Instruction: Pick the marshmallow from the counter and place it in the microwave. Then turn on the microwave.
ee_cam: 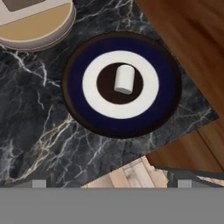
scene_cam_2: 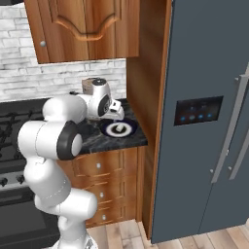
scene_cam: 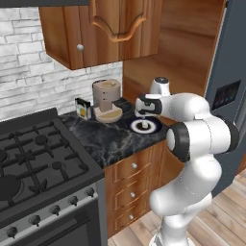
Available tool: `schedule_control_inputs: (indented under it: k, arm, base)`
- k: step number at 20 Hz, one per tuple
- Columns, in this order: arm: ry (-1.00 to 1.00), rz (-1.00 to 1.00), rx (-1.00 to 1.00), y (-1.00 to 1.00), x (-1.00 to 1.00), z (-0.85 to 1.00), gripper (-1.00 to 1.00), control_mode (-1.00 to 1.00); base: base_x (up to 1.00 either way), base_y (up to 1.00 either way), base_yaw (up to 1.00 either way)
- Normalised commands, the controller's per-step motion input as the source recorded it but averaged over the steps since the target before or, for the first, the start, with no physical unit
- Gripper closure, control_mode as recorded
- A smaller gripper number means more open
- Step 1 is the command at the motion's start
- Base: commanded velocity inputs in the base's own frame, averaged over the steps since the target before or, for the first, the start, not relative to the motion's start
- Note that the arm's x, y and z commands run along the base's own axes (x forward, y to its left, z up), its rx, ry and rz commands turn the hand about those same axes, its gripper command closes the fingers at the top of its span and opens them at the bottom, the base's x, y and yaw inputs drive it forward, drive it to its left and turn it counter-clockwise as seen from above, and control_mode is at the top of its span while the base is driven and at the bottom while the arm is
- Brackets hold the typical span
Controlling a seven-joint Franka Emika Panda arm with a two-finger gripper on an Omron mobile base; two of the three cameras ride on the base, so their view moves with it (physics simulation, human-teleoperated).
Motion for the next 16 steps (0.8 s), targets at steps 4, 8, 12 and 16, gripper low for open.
schedule_control_inputs:
  k: [4,8,12,16]
  arm:
    - [0.00,0.00,0.00,-0.02,0.24,-0.10,-1.00,-1.00]
    - [0.00,0.00,0.01,-0.03,0.21,-0.09,-1.00,-1.00]
    - [0.00,0.00,0.00,-0.02,0.18,-0.10,-1.00,-1.00]
    - [0.00,0.00,0.00,-0.01,0.18,-0.12,-1.00,-1.00]
  base:
    - [0.00,0.00,0.00]
    - [0.00,0.00,0.00]
    - [0.00,0.00,0.00]
    - [0.00,0.00,0.00]
